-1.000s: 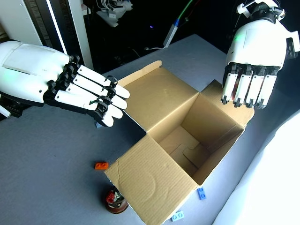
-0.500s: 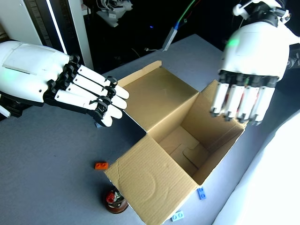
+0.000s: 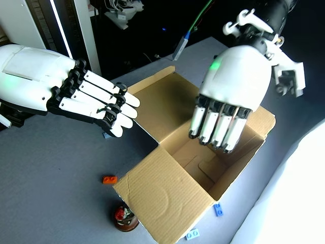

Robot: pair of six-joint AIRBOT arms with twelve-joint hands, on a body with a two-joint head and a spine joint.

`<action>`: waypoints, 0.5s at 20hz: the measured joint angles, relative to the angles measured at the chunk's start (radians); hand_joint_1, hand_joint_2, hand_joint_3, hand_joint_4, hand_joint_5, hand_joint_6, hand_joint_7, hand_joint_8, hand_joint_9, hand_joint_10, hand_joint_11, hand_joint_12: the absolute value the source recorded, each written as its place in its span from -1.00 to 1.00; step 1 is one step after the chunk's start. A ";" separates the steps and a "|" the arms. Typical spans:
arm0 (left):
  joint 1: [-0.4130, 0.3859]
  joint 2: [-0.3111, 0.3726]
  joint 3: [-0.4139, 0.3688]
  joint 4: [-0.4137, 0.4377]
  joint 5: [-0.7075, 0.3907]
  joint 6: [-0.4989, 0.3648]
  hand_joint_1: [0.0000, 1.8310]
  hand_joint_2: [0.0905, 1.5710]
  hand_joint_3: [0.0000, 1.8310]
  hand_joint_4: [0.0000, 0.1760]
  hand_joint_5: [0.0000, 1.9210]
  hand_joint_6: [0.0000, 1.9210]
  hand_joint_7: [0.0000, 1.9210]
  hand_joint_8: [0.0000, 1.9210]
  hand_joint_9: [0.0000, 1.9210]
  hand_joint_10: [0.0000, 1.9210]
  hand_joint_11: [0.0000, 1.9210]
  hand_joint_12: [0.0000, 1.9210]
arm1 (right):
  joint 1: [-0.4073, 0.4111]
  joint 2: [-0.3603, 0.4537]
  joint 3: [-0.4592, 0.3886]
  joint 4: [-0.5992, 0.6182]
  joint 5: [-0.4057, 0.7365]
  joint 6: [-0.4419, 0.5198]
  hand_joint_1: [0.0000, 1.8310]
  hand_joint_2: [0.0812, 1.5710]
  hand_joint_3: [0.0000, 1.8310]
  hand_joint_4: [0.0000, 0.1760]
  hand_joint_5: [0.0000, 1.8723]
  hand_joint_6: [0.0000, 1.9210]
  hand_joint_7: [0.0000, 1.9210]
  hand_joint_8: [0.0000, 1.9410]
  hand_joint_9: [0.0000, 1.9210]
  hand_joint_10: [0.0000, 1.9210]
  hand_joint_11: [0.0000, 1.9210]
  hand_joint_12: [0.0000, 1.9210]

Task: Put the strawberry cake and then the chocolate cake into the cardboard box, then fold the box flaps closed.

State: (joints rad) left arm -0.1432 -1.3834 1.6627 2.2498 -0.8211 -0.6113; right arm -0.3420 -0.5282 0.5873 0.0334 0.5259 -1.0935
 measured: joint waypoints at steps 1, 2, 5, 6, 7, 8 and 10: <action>0.000 -0.008 0.015 0.004 0.004 0.001 0.40 0.70 -1.00 -1.00 -0.42 0.55 -0.47 0.83 -0.43 0.93 -0.61 1.00 | 0.000 0.000 0.000 0.000 0.000 0.000 -0.62 0.50 -1.00 -1.00 -0.71 -0.99 -0.71 -1.00 -0.68 -0.99 -1.00 -0.03; 0.001 -0.014 0.025 0.006 0.010 0.001 0.40 0.69 -1.00 -1.00 -0.41 0.51 -0.46 0.83 -0.42 0.93 -0.58 1.00 | 0.000 0.000 0.000 0.000 0.000 0.000 -0.65 0.51 -1.00 -1.00 -0.72 -0.99 -0.72 -1.00 -0.67 -0.99 -1.00 -0.03; 0.009 -0.023 0.033 0.016 0.013 0.001 0.17 0.72 -1.00 -1.00 -0.41 0.62 -0.46 0.84 -0.63 0.84 -0.66 1.00 | 0.000 0.000 0.000 0.000 0.000 0.000 -0.74 0.53 -0.99 -1.00 -0.75 -1.00 -0.74 -1.00 -0.68 -1.00 -1.00 -0.03; 0.010 -0.024 0.033 0.017 0.011 0.001 0.27 0.52 -1.00 -1.00 -0.56 0.18 -0.67 0.48 -0.68 0.62 -0.73 0.89 | 0.000 0.000 0.000 -0.001 0.000 0.000 -0.74 0.53 -1.00 -1.00 -0.74 -1.00 -0.73 -1.00 -0.66 -0.99 -1.00 -0.02; 0.010 -0.026 0.033 0.017 0.011 0.002 0.25 0.45 -1.00 -1.00 -0.57 -0.11 -0.67 0.17 -0.68 0.44 -0.76 0.79 | 0.000 0.000 0.000 0.000 0.000 0.000 -0.73 0.53 -1.00 -1.00 -0.74 -1.00 -0.73 -1.00 -0.67 -1.00 -1.00 -0.03; 0.010 -0.026 0.033 0.018 0.013 0.004 0.20 0.39 -1.00 -1.00 -0.57 -0.36 -0.59 -0.27 -0.67 0.16 -0.81 0.68 | 0.000 0.000 0.000 0.000 0.000 0.000 -0.71 0.52 -1.00 -1.00 -0.74 -0.99 -0.73 -1.00 -0.66 -0.99 -1.00 -0.04; 0.010 -0.026 0.033 0.020 0.016 0.006 0.01 0.34 -1.00 -0.90 -0.55 -0.74 -0.50 -0.84 -0.56 -0.42 -0.88 0.47 | 0.000 0.000 0.000 -0.001 0.000 0.000 -0.70 0.52 -1.00 -1.00 -0.72 -0.99 -0.73 -1.00 -0.66 -0.99 -1.00 -0.04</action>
State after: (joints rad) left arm -0.1333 -1.4090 1.6955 2.2700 -0.8047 -0.6056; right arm -0.3420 -0.5282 0.5873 0.0322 0.5262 -1.0935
